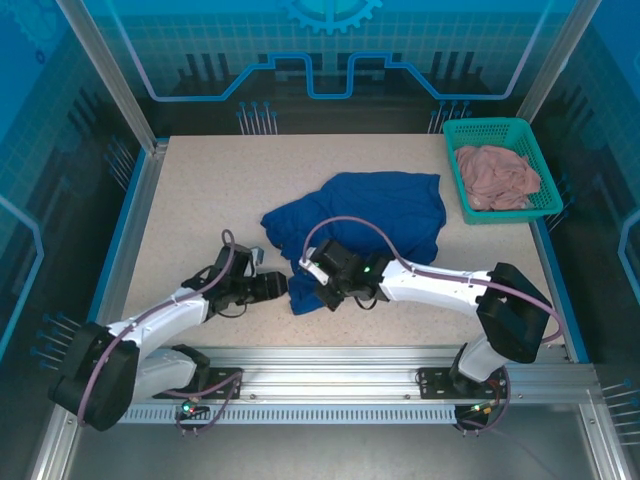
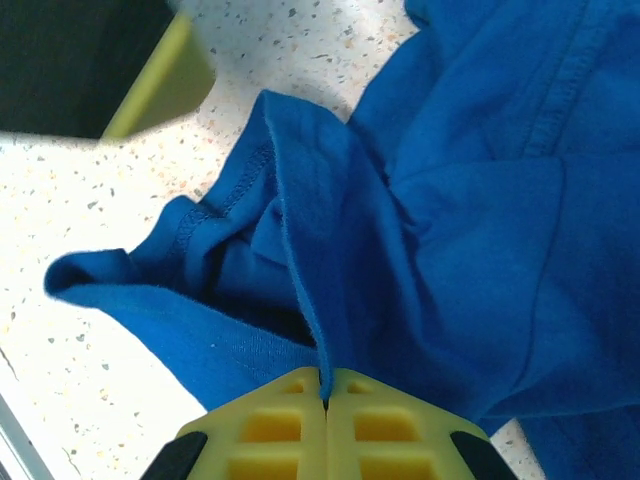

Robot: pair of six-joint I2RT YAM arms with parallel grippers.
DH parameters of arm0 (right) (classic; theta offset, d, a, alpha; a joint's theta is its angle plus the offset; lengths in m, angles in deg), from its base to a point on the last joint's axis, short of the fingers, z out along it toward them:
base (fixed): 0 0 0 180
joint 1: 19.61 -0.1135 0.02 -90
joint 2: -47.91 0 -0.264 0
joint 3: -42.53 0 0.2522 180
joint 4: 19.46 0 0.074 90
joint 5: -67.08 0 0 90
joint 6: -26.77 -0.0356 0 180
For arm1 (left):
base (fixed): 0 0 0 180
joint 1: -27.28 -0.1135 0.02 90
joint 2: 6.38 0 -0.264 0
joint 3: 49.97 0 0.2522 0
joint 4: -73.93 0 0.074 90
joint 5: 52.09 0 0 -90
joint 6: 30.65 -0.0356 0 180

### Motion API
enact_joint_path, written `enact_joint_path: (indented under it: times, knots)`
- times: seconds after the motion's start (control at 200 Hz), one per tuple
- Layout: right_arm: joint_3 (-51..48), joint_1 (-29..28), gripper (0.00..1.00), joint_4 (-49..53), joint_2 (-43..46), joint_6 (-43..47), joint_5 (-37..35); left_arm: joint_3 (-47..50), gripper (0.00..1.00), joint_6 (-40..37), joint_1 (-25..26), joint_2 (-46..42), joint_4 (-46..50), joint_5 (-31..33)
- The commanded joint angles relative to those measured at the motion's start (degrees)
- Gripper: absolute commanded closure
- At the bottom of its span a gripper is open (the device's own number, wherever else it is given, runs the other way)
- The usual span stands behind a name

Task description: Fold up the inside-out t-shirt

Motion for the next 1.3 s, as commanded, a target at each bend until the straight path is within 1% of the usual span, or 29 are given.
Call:
enact_joint_path:
  times: [0.0, 0.14, 0.225, 0.31, 0.38, 0.655, 0.74, 0.8, 0.895, 1.0, 1.125, 1.2, 1.295]
  knots:
    - [-1.0, 1.5, 1.00, -1.6, 1.4, -1.7, 3.9, 0.8, 0.27, 2.2, 2.5, 1.1, -5.8, -5.0]
    - [-0.8, 1.8, 1.00, -1.6, 1.5, -1.3, 4.3, -1.2, 0.27, 2.3, 3.0, 7.2, -8.6, -5.9]
    - [-1.1, 1.8, 1.00, -1.4, 2.1, -1.2, 4.0, -2.6, 0.30, 2.3, 3.1, 11.0, -10.0, -6.4]
    - [-1.7, 2.0, 1.00, -1.1, 3.1, -1.3, 3.3, -3.7, 0.36, 1.8, 3.1, 14.4, -10.3, -5.8]
    - [-2.6, 2.0, 1.00, -1.2, 4.5, -1.1, 3.0, -3.9, 0.41, 2.1, 3.0, 16.2, -12.6, -5.7]
    - [-5.6, 3.1, 1.00, -1.0, 10.4, -0.8, 1.9, -6.7, 0.67, 4.1, 3.0, 23.1, -21.4, -10.4]
    - [-5.8, 3.2, 1.00, -0.8, 11.1, -0.8, 1.5, -7.2, 0.72, 5.1, 3.0, 24.3, -23.9, -11.6]
    - [-6.0, 3.4, 1.00, -0.9, 11.2, -0.9, 1.4, -7.3, 0.73, 6.1, 3.0, 24.5, -25.9, -12.7]
    - [-6.0, 3.5, 1.00, -0.7, 11.1, -1.1, 1.0, -6.8, 0.72, 7.4, 3.0, 23.8, -27.3, -13.9]
    - [-6.0, 3.8, 1.00, -0.6, 10.8, -1.4, 1.0, -4.9, 0.71, 6.5, 3.0, 19.4, -23.8, -11.7]
    - [-6.0, 3.8, 1.00, -1.4, 10.0, -1.5, 1.7, -2.1, 0.63, 2.7, 3.3, 13.0, -19.8, -10.3]
    - [-5.6, 3.8, 1.00, -1.7, 9.5, -1.3, 2.0, -1.5, 0.59, 1.2, 3.4, 11.5, -20.0, -12.1]
    - [-5.2, 3.8, 1.00, -1.6, 9.0, -1.2, 2.3, -1.3, 0.57, 1.0, 3.5, 11.8, -22.7, -14.6]
